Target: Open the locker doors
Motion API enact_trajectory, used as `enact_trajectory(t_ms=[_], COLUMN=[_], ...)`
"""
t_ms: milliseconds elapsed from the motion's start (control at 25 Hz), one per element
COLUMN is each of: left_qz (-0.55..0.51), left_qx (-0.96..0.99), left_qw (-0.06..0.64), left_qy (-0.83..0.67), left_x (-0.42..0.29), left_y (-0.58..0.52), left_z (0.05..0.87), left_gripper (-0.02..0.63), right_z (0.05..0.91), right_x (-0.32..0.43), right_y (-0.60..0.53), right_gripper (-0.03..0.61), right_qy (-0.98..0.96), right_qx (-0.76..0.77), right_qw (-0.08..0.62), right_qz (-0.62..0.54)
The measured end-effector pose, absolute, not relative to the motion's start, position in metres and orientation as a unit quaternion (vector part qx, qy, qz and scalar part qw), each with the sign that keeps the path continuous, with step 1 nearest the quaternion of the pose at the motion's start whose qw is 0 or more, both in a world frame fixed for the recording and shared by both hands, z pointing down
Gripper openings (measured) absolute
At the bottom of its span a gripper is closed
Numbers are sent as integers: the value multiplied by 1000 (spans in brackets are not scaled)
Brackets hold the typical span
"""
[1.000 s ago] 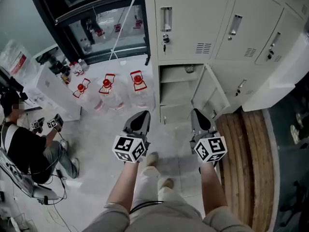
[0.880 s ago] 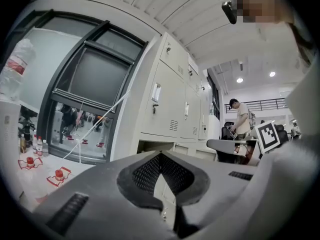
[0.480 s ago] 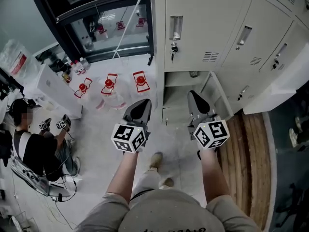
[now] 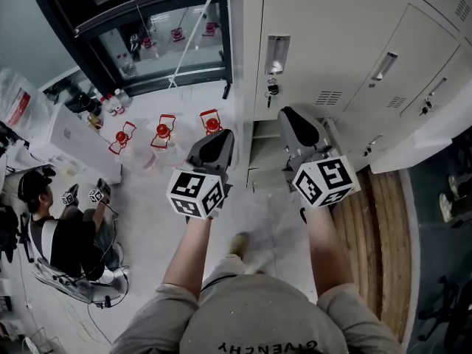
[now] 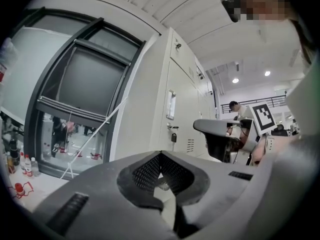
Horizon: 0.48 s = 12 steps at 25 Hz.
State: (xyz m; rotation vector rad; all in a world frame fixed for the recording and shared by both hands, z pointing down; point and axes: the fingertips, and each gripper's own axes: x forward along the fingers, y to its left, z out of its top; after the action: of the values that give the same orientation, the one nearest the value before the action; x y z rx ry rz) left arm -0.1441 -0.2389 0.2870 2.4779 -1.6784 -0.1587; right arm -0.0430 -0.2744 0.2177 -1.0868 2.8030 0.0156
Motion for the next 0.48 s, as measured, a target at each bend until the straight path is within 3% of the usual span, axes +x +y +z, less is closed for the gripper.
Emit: enact_trajectory(t_ms=[480], left_qz=[-59], left_qx=[831], left_qw=[81], left_qy=[-547], left_x=[-159], left_y=[-278], left_z=[275], left_gripper=[-2], right_z=[177], right_x=[-80], right_y=[-322], right_gripper=[106], right_qy=[931], right_qx=[-361], right_qw=[38], right_qz=[30])
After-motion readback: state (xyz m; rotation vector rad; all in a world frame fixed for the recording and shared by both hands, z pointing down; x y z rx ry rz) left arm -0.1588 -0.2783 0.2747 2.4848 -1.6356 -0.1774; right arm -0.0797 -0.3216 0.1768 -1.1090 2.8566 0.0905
